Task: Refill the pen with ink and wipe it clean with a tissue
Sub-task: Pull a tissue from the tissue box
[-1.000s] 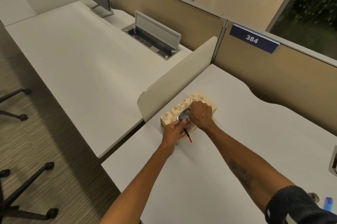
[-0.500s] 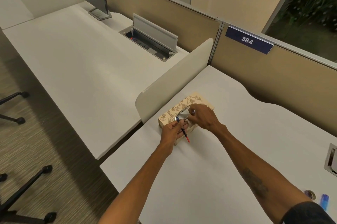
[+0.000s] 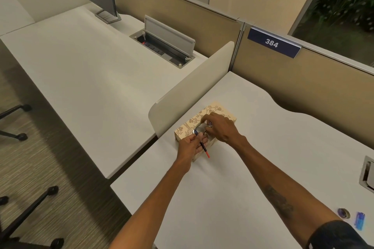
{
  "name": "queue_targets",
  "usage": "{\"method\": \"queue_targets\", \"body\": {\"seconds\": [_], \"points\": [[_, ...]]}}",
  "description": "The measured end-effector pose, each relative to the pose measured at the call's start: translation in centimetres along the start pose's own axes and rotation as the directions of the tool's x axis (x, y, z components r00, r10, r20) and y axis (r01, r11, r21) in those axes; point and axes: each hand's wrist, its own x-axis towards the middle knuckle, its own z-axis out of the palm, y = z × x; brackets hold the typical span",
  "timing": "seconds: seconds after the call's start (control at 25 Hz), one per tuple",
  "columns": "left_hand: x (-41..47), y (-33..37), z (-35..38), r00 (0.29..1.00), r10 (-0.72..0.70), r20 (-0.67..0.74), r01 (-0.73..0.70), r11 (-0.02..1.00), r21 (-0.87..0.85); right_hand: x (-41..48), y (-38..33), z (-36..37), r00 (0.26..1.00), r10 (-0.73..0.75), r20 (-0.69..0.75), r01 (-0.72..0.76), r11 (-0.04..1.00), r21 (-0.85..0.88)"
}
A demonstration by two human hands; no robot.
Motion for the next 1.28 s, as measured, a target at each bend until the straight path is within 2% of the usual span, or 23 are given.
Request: {"method": "queue_targets", "body": {"seconds": [0.36,0.76,1.04,1.28], "points": [[0.0,0.0,0.0,1.0,-0.01,-0.01,0.01,1.0,0.019,1.1,-0.4,0.3,1.0,0.017,-0.02,-0.019,0.991,-0.133],[0.2,-0.3,0.0,1.0,-0.007,-0.021,0.007,1.0,0.016,0.2,0.6,-1.9,0.998,-0.015,-0.065,0.007,0.992,-0.124],[0.3,-0.2,0.0,1.0,0.005,-0.008,-0.005,1.0,0.011,0.4,0.3,-2.2,1.0,-0.004,0.018,0.005,0.999,-0.045],[0.5,-0.4,-0.1,1.0,-0.003,-0.025,0.004,1.0,0.016,1.2,-1.0,-1.3,0.997,-0.025,0.071,0.034,0.99,-0.134]]}}
